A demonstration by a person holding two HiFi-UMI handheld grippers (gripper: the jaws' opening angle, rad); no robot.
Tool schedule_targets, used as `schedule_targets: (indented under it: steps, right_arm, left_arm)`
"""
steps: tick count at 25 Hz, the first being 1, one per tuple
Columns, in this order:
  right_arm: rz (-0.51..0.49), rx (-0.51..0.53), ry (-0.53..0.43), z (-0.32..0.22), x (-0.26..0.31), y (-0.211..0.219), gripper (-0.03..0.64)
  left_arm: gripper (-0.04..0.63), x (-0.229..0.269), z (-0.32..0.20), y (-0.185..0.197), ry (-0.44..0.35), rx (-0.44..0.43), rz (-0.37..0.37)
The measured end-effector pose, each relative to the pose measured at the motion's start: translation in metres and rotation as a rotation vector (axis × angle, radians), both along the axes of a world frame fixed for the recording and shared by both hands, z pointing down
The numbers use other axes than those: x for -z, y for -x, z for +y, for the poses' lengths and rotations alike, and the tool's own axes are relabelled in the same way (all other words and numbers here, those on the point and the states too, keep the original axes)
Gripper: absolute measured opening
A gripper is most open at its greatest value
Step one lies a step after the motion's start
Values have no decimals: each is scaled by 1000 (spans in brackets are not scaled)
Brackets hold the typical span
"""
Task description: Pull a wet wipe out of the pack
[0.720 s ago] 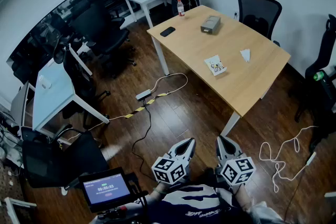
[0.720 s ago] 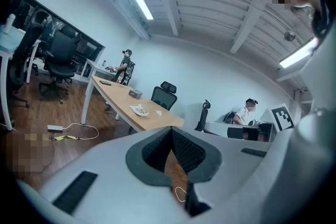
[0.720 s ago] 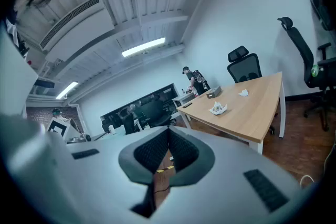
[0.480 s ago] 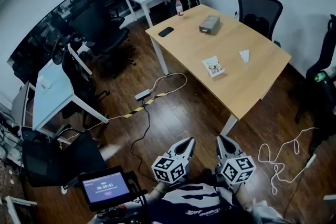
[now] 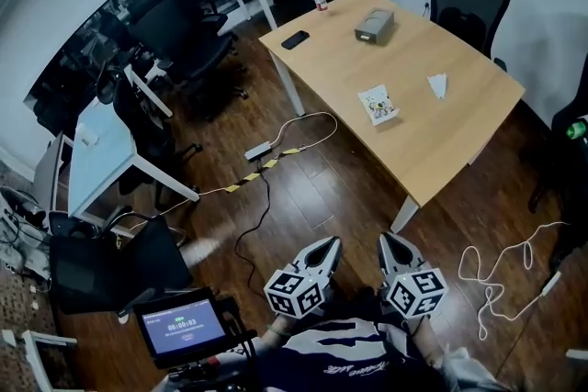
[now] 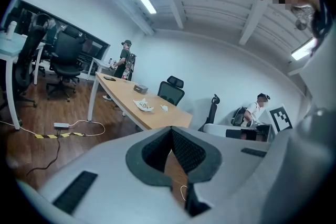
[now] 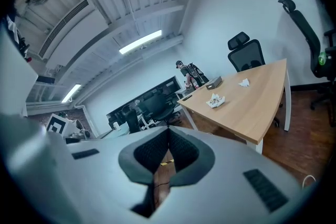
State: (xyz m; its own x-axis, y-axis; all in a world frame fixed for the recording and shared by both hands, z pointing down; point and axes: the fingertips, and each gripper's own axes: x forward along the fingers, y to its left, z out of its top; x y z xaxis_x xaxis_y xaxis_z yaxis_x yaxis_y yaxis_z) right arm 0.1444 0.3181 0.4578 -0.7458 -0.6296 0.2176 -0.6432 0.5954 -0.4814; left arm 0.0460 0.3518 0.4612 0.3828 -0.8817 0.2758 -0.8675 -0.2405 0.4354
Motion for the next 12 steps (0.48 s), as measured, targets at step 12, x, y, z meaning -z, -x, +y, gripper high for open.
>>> schedule_targets:
  steps: [12]
  right_arm:
    - [25, -72, 19, -62, -14, -12, -9]
  left_arm:
    - [3, -12, -64, 7, 7, -32, 25]
